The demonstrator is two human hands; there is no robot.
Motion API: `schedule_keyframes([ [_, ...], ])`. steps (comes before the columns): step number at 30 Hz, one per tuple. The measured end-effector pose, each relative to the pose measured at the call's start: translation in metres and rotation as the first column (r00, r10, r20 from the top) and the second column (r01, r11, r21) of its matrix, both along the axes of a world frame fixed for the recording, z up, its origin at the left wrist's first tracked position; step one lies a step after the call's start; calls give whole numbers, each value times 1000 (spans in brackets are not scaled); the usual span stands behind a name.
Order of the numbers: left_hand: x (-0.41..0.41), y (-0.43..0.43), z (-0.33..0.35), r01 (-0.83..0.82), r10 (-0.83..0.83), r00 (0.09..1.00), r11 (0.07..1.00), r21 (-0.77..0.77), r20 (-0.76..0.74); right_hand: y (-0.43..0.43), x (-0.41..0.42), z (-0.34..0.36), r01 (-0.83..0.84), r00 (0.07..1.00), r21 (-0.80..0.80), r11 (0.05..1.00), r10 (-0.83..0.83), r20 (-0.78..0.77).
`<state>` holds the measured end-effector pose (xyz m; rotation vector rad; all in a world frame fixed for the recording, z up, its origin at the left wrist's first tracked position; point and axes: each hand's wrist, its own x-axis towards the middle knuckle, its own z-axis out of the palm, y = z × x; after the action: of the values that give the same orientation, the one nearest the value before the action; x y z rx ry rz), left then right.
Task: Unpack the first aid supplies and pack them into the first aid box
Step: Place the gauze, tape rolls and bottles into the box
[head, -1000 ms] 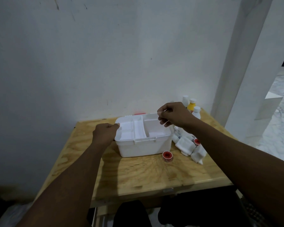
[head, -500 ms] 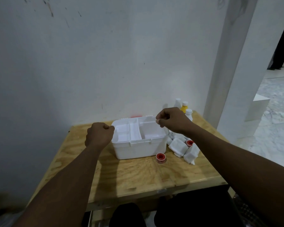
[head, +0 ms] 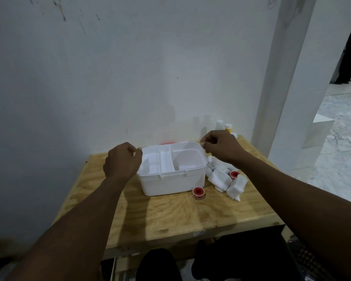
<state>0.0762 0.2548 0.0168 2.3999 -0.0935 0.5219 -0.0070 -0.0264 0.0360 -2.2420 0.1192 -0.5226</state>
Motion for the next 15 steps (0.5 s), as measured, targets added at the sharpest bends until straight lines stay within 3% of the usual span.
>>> schedule_keyframes([
  [4, -8, -20, 10, 84, -103, 976, 991, 104, 193, -10, -11, 3, 48, 999, -89, 995, -49, -10],
  [6, -10, -30, 10, 161, -180, 977, 974, 158, 113, -17, -14, 2, 68, 996, -107, 992, -73, -42],
  [9, -10, -34, -1, 165, -161, 986, 972, 167, -37, -30, -16, -9, 109, 978, -246, 963, -149, -149],
  [15, -10, -32, -11, 169, -168, 985, 982, 84, -27, -46, -21, -35, 88, 861, -406, 910, -275, -429],
])
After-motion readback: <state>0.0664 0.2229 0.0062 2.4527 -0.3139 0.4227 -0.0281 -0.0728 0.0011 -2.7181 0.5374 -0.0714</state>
